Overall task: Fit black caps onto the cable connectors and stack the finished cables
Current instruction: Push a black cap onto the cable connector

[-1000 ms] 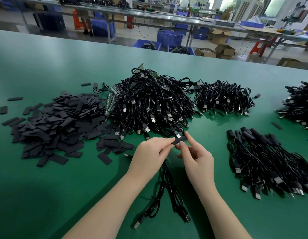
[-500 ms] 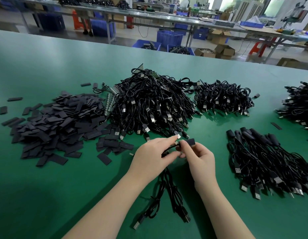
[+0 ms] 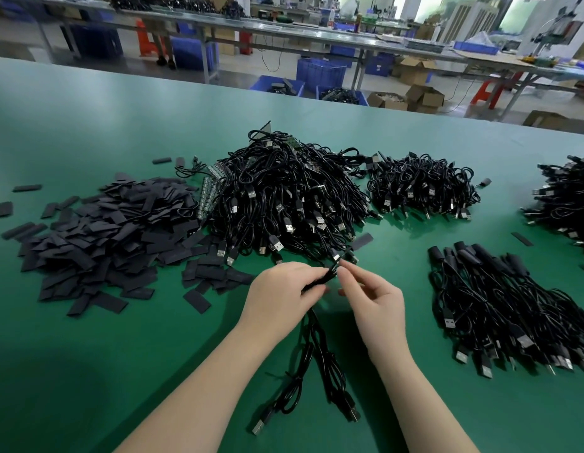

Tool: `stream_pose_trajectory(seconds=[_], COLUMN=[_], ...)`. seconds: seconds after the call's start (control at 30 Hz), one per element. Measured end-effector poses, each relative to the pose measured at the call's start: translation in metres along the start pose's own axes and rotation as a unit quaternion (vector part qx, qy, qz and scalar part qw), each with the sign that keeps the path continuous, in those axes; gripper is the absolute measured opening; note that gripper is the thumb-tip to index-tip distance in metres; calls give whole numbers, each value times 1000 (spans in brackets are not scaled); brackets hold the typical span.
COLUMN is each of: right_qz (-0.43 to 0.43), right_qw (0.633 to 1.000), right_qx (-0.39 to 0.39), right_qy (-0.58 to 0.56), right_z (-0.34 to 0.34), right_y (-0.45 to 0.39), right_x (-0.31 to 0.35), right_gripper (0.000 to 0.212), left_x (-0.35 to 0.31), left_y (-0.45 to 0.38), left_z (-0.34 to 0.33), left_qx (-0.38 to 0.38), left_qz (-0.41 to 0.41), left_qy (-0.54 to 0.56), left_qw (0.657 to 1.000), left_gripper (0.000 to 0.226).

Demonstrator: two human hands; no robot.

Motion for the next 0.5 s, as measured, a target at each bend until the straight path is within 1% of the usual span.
stream_pose_trajectory(seconds=[0.1, 0.3, 0.33, 0.4, 0.47, 0.5], right_qz=[-7, -22, -33, -62, -74, -69], right_qw=[1000, 993, 989, 979, 973, 971], right_qx=[0, 33, 30, 18, -5, -23], right_qy=[-20, -115, -138, -191, -218, -228], right_z=[-4, -9, -8, -6, 4, 14], right_y=[1, 2, 2, 1, -3, -7], right_x=[-4, -1, -2, -5, 3, 10], right_gripper=[25, 31, 27, 9, 6, 10], left_x=[-5, -13, -14, -17, -17, -16], left_y=[0, 1, 1, 1, 2, 2], left_z=[5, 4, 4, 6, 10, 12], left_qx=[-19, -18, -18, -27, -45, -55], left_qz=[-8, -20, -26, -39, -40, -35], left_qy=[11, 46, 50, 53, 56, 60], left_qw=[1000, 999, 998, 998, 997, 996], left_gripper=[26, 27, 28, 35, 42, 42])
Point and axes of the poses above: each hand's wrist, its own y-axis away from the middle knuckle, its own z-axis out of the back of the hand, x = y × z, the point moved 10 cm from there along -y, towards the middle knuckle, and after that the axes turned 3 degrees about -z, right-handed, at the moved point
